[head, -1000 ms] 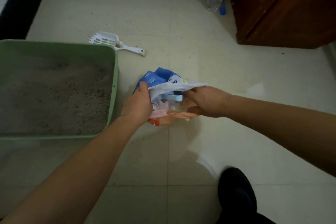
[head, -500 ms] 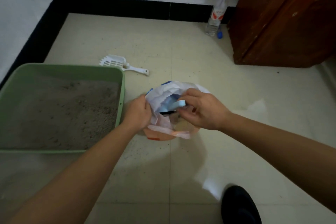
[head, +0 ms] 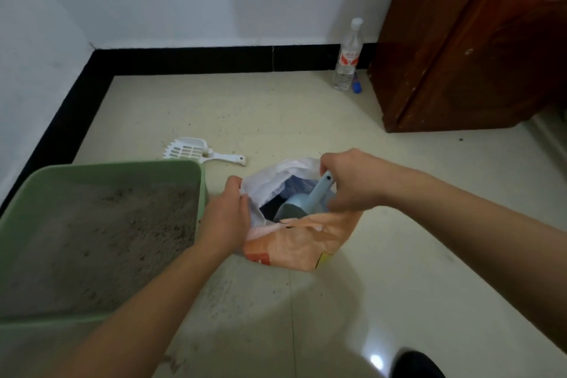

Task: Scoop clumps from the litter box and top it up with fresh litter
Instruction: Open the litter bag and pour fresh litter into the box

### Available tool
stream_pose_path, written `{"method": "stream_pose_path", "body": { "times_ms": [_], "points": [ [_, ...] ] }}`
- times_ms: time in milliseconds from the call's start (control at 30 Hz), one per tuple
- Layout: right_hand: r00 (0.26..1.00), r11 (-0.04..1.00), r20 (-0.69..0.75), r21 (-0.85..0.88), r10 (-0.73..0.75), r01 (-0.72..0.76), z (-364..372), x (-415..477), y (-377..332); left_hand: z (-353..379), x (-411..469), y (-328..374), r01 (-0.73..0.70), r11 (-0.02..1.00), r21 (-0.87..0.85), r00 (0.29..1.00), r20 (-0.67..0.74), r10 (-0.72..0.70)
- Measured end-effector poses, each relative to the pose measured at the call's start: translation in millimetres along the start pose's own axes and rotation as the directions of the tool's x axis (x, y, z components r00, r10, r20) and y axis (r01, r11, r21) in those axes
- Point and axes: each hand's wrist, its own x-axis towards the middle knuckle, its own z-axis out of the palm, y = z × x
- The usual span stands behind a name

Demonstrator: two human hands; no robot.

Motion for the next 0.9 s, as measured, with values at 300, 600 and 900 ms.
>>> {"method": "stream_pose_path", "body": {
  "times_ms": [300,600,900],
  "points": [
    [0.959,0.952,-0.025,-0.134,-0.281,0.275,-1.2,-18.5,-7.2,-20.0,-13.1,18.4,-0.118,0.993,0.014,0.980,-0.162,0.119],
    [0.958,0.958,-0.209,-0.248,-0.199,0.145,-25.8,-13.1,5.2,-44.2,-11.8,34.1,-0.569,0.562,0.600,0.558,-0.219,0.800],
    [0.946,0.880,-0.220,-0.462,-0.239,0.115,5.6,-5.7,12.3,-26.7,5.5,32.6,-0.813,0.280,0.510,0.576,0.640,0.508]
  ]
}}
